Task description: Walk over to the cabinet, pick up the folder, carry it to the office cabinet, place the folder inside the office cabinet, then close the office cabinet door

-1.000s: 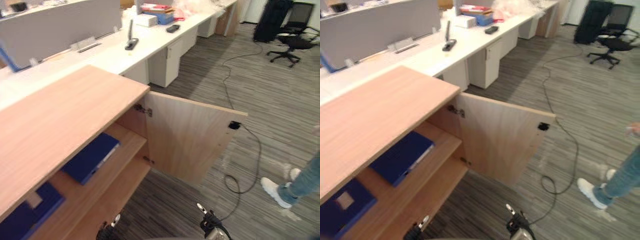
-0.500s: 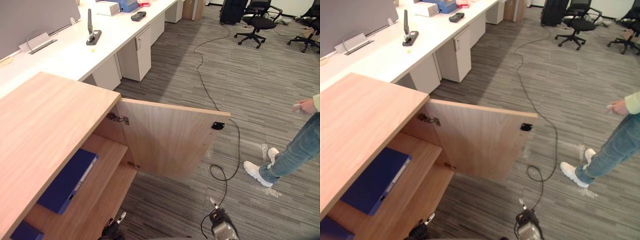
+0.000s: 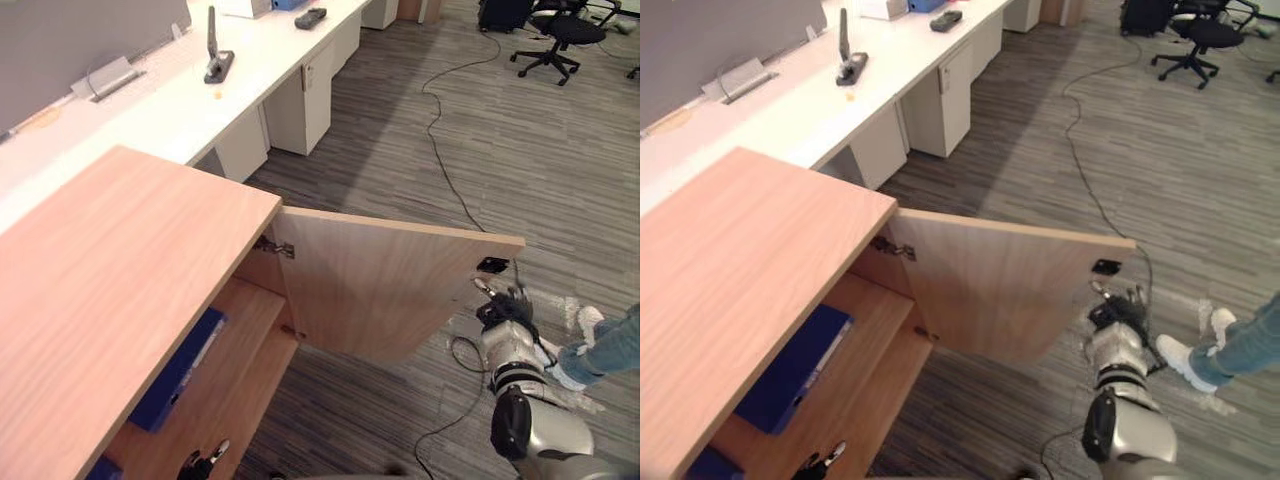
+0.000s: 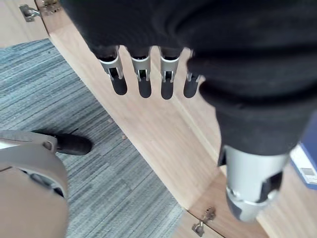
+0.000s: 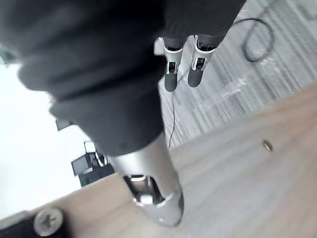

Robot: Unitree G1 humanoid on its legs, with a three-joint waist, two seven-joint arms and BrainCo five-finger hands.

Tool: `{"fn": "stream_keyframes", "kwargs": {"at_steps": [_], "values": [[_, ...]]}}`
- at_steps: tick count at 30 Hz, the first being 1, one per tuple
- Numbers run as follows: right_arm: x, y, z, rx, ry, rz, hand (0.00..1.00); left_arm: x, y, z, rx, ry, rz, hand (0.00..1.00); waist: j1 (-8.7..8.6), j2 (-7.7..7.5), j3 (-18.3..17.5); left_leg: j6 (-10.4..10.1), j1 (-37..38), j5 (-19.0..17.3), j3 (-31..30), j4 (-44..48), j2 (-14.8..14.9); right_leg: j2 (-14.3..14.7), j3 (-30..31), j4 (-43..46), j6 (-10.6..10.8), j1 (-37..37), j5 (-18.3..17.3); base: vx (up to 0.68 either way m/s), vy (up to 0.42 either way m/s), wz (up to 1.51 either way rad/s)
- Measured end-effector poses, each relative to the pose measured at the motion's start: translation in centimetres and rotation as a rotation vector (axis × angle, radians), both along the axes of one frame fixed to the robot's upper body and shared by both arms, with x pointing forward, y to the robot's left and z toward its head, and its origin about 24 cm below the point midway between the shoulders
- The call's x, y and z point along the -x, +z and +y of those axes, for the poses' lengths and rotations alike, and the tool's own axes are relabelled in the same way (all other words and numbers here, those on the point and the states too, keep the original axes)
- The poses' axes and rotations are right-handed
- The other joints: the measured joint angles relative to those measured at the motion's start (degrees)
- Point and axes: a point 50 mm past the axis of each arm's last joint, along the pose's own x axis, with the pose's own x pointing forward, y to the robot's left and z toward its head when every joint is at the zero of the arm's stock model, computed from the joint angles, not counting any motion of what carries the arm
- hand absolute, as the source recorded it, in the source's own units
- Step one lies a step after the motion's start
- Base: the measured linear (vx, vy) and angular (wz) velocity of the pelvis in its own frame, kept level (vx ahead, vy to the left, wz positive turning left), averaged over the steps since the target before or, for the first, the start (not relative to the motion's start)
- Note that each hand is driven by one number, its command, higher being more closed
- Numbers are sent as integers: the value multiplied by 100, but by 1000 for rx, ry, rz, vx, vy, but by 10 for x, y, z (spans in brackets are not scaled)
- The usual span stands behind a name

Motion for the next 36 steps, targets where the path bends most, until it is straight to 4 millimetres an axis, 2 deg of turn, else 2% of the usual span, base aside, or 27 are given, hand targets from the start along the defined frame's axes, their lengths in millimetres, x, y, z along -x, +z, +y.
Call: {"fn": "stream_keyframes", "kwargs": {"at_steps": [1,2,5,8,13,21,25,28,31,33,35,36], "values": [[-5,7,-2,81,70,17,0,1,-4,-14,39,3,14,0,6,199,6,-63,-14,-187,11,106,83,57,-63,-20,117,78,-38,15,-87,-6],[-8,11,-1,149,133,41,0,0,-6,-24,68,-3,11,0,-7,260,22,-65,-17,-184,9,131,94,75,-57,-21,116,80,-38,25,-59,-15],[-16,23,-2,305,256,101,0,0,-7,-30,83,-15,11,0,2,363,6,-116,-13,-150,-36,110,146,135,-68,-22,74,85,-9,-63,-55,1],[-27,32,8,408,375,128,0,7,-6,-21,56,-29,30,0,10,288,57,-129,-17,-29,-100,0,126,157,-95,-29,21,58,31,-152,-59,6],[-46,49,29,470,503,91,0,11,-4,-8,23,-39,44,0,46,207,112,-138,-66,142,-164,-101,128,173,-101,-33,-24,-44,61,-115,-20,5],[-50,59,39,654,729,130,0,11,-4,-4,13,-18,37,0,-46,190,122,-175,-115,230,-86,-204,161,240,-55,-30,-82,-201,110,-11,15,-7],[-48,64,44,772,892,172,0,12,-2,3,-5,-12,36,0,-138,132,145,-176,-95,230,32,-257,173,277,57,-29,-86,-242,113,20,32,-13],[-41,66,51,898,1098,247,0,12,0,11,-26,-28,39,0,-200,29,90,-180,-106,227,137,-258,210,333,168,-29,-101,-321,123,25,20,-22],[-26,62,67,984,1377,334,0,12,0,17,-26,-27,51,0,-201,-144,2,-190,-119,216,227,-228,281,433,355,-30,-156,-433,144,13,-20,-34],[-13,55,79,1003,1573,395,0,8,0,16,-17,-41,41,0,-202,-207,-41,-195,-126,186,229,-153,330,481,386,-30,-175,-432,142,-9,-42,-15],[5,43,107,982,1837,421,0,4,0,15,-5,-49,26,0,-202,-274,-86,-159,-131,155,244,-117,368,527,413,-32,-216,-448,141,-40,-38,-8],[9,41,114,979,1880,419,0,4,0,15,-3,-48,24,0,-202,-289,-92,-122,-144,127,253,-91,376,534,421,-32,-222,-456,143,-52,-28,-11]]}}
